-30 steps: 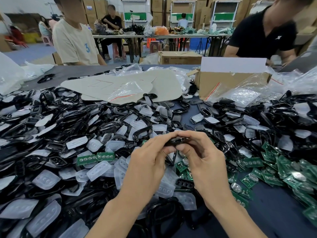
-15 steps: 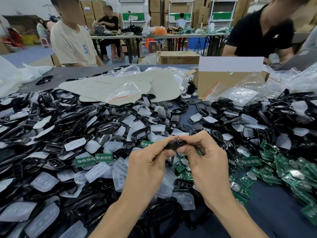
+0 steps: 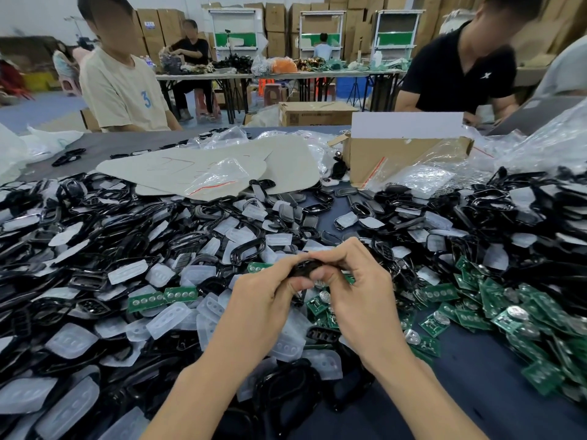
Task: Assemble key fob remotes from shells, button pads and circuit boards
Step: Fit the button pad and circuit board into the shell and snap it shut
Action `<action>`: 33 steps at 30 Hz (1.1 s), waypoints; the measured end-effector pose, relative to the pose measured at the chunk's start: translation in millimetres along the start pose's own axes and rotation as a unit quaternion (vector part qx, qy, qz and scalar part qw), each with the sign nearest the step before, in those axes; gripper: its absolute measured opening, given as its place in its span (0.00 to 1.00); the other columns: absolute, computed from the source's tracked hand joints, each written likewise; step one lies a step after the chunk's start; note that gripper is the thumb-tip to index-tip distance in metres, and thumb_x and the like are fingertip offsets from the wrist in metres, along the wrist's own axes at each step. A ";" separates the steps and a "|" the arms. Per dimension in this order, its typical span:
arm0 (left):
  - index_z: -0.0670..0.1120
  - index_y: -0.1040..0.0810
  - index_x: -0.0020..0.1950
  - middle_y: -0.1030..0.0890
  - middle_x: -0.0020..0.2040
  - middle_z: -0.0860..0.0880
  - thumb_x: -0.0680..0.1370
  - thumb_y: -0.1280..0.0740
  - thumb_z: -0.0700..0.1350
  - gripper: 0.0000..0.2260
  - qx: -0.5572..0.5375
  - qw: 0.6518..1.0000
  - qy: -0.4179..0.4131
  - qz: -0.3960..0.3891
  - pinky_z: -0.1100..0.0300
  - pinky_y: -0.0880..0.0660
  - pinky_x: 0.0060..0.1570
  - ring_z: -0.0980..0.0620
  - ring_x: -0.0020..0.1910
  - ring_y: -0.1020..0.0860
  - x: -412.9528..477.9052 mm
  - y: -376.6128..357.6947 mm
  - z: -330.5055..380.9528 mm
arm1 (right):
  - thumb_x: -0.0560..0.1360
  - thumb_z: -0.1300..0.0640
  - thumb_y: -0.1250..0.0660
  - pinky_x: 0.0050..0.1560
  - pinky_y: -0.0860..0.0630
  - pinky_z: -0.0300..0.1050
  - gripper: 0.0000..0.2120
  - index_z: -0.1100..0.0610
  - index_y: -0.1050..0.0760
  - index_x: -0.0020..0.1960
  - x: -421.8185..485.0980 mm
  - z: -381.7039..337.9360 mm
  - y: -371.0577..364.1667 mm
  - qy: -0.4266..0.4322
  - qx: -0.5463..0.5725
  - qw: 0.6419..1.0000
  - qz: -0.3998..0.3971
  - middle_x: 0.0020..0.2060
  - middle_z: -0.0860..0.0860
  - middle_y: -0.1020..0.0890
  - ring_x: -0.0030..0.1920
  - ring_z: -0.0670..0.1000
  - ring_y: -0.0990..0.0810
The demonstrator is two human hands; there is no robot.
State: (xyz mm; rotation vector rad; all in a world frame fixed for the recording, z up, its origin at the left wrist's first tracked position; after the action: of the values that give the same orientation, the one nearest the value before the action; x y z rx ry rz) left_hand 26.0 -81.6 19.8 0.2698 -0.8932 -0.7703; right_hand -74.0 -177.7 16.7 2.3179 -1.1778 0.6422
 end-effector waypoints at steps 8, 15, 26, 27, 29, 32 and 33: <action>0.53 0.18 0.59 0.23 0.34 0.73 0.76 0.31 0.31 0.19 0.041 0.998 0.033 0.032 0.78 0.38 0.28 0.65 0.26 0.29 -6.0 -1.1 4.4 | 0.75 0.74 0.34 0.43 0.24 0.33 0.25 0.42 0.21 0.45 -5.2 -5.3 7.5 -0.026 0.005 0.999 0.023 0.42 0.44 0.21 0.43 0.45 0.19; 0.66 0.23 0.54 0.17 0.35 0.55 0.82 0.36 0.46 0.13 -0.076 0.994 0.073 -0.005 0.70 0.28 0.35 0.57 0.34 0.20 4.2 -24.8 49.6 | 0.78 0.59 0.29 0.41 0.24 0.34 0.09 0.46 0.16 0.46 -14.0 -5.6 51.7 -0.142 0.170 0.973 0.065 0.37 0.46 0.15 0.38 0.43 0.19; 0.48 0.23 0.52 0.22 0.35 0.45 0.86 0.45 0.50 0.13 -0.276 0.954 0.040 -0.106 0.58 0.28 0.28 0.54 0.29 0.26 13.2 -107.7 188.3 | 0.81 0.59 0.34 0.34 0.25 0.41 0.09 0.52 0.15 0.53 -63.1 -48.6 173.8 -0.142 0.309 0.914 0.223 0.37 0.49 0.18 0.35 0.46 0.25; 0.49 0.23 0.49 0.22 0.35 0.45 0.86 0.45 0.50 0.13 -0.280 0.952 0.030 -0.119 0.58 0.29 0.29 0.53 0.29 0.26 11.9 -118.7 202.0 | 0.82 0.59 0.35 0.37 0.24 0.40 0.09 0.52 0.15 0.53 -71.5 -50.6 189.6 -0.140 0.308 0.908 0.247 0.41 0.49 0.16 0.37 0.45 0.23; 0.52 0.25 0.47 0.22 0.33 0.53 0.86 0.44 0.50 0.12 -0.297 0.945 0.021 -0.137 0.60 0.29 0.29 0.55 0.29 0.26 7.9 -142.1 229.9 | 0.82 0.61 0.36 0.40 0.23 0.37 0.10 0.53 0.17 0.55 -89.6 -55.1 220.4 -0.133 0.327 0.889 0.291 0.46 0.48 0.14 0.40 0.44 0.20; 0.55 0.27 0.54 0.19 0.40 0.56 0.85 0.41 0.50 0.04 -0.329 0.932 0.021 -0.152 0.64 0.25 0.35 0.60 0.36 0.20 -1.0 -179.2 274.9 | 0.84 0.58 0.40 0.45 0.21 0.39 0.12 0.57 0.21 0.63 -117.0 -59.0 258.3 -0.121 0.375 0.857 0.333 0.50 0.51 0.14 0.48 0.47 0.17; 0.56 0.28 0.54 0.18 0.41 0.55 0.84 0.39 0.50 0.02 -0.343 0.925 0.017 -0.163 0.64 0.24 0.37 0.60 0.39 0.19 -5.7 -192.6 291.2 | 0.85 0.54 0.41 0.50 0.21 0.41 0.15 0.58 0.23 0.66 -126.4 -60.4 268.2 -0.121 0.395 0.845 0.340 0.52 0.52 0.15 0.52 0.49 0.17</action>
State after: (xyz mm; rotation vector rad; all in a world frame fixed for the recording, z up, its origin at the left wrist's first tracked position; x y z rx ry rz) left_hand -298.3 -185.8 96.8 -0.1957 -0.5006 -1.3336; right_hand -374.4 -206.3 39.8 2.6247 -2.2333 1.3117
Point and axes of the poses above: each hand's wrist, its own x-axis towards the middle knuckle, its own y-axis out of the back of the hand, z = x × y, the point moved 8 cm from there along x, towards the middle knuckle
